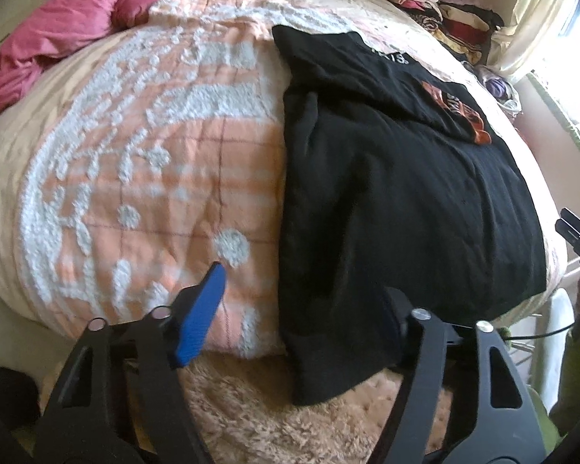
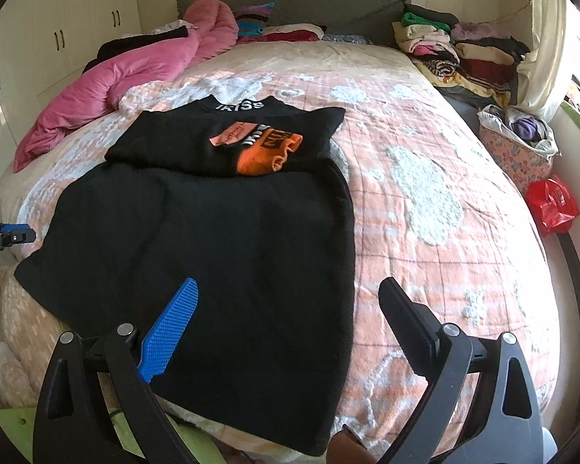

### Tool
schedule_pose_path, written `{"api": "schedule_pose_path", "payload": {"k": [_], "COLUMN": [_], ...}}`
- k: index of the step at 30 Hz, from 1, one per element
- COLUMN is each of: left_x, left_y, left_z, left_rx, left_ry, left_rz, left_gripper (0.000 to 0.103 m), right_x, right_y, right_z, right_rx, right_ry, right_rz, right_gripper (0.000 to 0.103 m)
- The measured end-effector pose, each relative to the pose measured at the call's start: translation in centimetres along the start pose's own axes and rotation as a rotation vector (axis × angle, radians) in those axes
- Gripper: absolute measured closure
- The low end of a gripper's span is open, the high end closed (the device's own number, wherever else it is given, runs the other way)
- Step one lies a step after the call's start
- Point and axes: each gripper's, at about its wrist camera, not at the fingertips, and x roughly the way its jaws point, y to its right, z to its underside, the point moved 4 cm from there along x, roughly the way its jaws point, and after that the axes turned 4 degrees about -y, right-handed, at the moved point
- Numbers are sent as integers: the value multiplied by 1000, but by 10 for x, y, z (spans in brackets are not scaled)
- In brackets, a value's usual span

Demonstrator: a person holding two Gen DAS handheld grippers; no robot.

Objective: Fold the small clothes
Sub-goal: 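Grasp the sweatshirt hem with both grippers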

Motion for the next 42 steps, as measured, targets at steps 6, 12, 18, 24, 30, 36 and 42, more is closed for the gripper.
{"api": "schedule_pose_path", "payload": {"k": [6,12,18,24,30,36,42], "left_x": [6,15,26,31,30,29,32], "left_y": [3,3,2,2,4,0,1], "left_z": [9,15,22,24,26,30,32], "left_rx": [-2,-25,-39,-51,-51,-54,-34], "left_ry": [-35,-74,-120,-131,-135,-145,-141], "left_rz": [24,54,67,93,120,120,105], "left_gripper": [55,60,60,73,78,78,88], "right_x": [-1,0,2,5,8,21,10], "right_y": [2,4,8,15,20,22,10], "right_z": [9,19,33,51,66,79,78], "right_rx": [-5,9,23,49,53,69,21], "right_ry": [-16,-34,-73,-131,-192,-271,-246], "right_rz": [0,-8,-31,-70,-95,-107,-147], "right_gripper": [9,9,9,10,28,61,95]}}
